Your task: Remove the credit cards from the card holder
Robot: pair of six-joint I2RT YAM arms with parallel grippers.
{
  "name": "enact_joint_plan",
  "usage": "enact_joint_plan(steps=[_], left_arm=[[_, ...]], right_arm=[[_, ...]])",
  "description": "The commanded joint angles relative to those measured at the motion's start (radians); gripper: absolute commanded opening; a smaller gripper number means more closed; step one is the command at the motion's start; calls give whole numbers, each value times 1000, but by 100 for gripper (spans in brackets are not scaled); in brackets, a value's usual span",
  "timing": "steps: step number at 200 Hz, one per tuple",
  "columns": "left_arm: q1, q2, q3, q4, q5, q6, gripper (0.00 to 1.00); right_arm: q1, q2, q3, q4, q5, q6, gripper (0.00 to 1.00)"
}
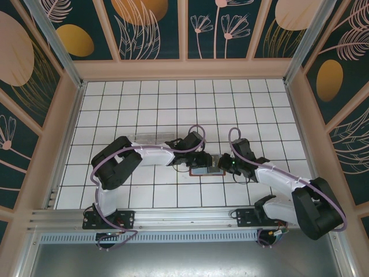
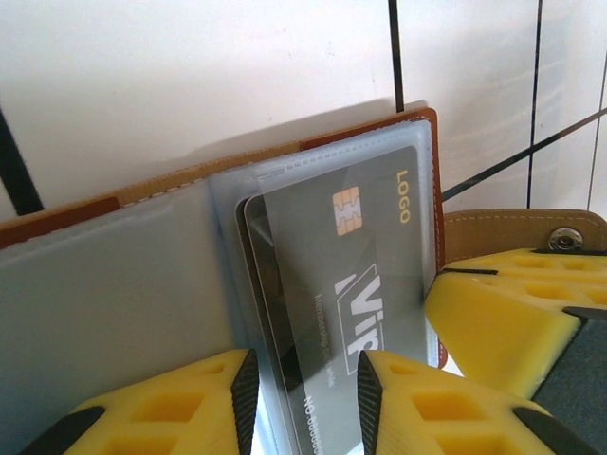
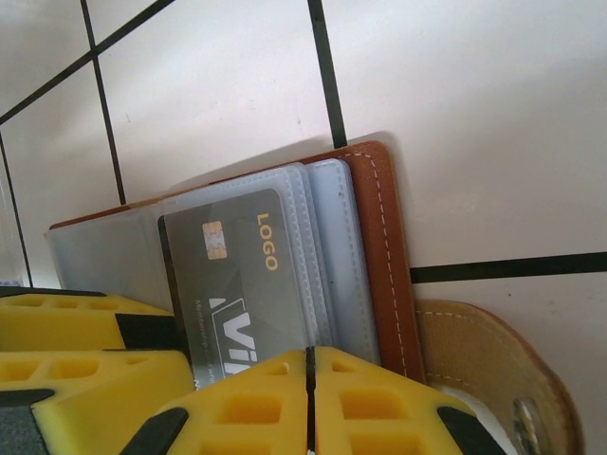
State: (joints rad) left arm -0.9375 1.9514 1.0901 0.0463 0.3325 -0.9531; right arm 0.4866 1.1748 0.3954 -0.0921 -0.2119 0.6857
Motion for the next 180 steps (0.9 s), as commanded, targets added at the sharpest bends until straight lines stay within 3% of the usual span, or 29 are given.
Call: enact_joint_plan(steps=[1,117,136,180], left_arm=[[2,39,5,10,22,-21,36],[0,13,-42,161,97,-68,25],[1,14,-43,166,100,-69,15],[1,17,-42,122,73,-56,17]], right_arm=[[13,14,-16,30,-23,-1,9],[20,33,-29,43,-23,14,8],[21,34,-31,45,-23,15,8],[23,-10,8,-25,23,0,10]])
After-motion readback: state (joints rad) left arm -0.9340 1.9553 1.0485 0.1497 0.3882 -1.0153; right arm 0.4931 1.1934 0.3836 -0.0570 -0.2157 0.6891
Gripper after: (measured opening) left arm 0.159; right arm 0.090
